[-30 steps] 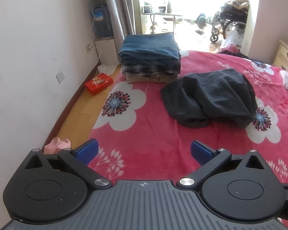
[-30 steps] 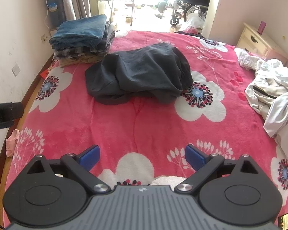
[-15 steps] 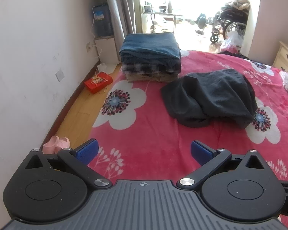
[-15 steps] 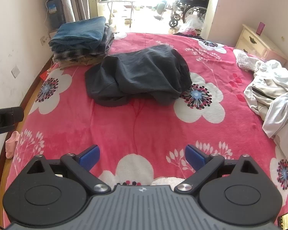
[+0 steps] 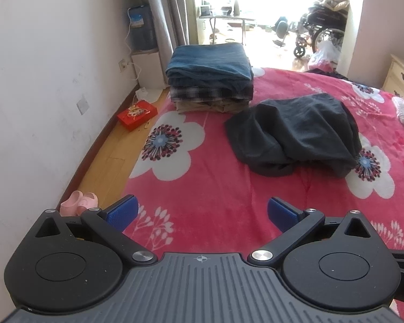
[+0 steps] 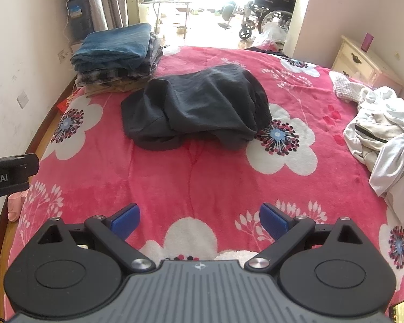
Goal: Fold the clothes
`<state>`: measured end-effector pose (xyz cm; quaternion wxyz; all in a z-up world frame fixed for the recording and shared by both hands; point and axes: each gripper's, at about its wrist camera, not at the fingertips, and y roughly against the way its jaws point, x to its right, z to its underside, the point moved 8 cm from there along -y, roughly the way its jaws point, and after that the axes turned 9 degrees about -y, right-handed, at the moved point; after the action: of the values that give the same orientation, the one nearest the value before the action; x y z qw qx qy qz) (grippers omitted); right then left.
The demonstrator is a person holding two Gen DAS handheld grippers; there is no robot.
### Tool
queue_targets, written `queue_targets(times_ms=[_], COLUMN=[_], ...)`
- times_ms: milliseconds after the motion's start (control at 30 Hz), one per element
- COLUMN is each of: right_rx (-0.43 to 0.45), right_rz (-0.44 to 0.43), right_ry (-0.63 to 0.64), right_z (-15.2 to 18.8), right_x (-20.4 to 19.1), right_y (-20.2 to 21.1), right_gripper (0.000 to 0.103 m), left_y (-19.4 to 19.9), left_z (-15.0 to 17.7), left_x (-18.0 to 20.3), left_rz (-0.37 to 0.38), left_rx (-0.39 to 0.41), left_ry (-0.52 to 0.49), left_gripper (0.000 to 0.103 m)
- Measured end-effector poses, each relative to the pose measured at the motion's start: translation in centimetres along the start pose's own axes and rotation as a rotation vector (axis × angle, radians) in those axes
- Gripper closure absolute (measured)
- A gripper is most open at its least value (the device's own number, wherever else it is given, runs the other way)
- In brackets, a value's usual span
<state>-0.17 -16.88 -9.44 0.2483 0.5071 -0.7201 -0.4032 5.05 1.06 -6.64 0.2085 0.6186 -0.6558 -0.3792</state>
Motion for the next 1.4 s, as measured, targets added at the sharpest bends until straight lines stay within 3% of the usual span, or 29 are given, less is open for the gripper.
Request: queue_targets(times_ms=[900,1400], right_rx=[-0.011,-0.015], right_rz=[0.002,-0.011], right_ry=[0.002,-0.040], right_z=[-0.6,-1.5], right_x=[-0.5,0.3], right_y=[-0.7,-2.1], right_gripper=[0.005,0.005], left_y=[-1.0,-2.3], left_z=[-0.6,-2.0], left_x=[-0.5,0.6], left_rz=[-0.004,0.036], left_rx=[-0.012,0.020], left_ry=[0.000,-0.007], left_gripper=[0.000,0.000])
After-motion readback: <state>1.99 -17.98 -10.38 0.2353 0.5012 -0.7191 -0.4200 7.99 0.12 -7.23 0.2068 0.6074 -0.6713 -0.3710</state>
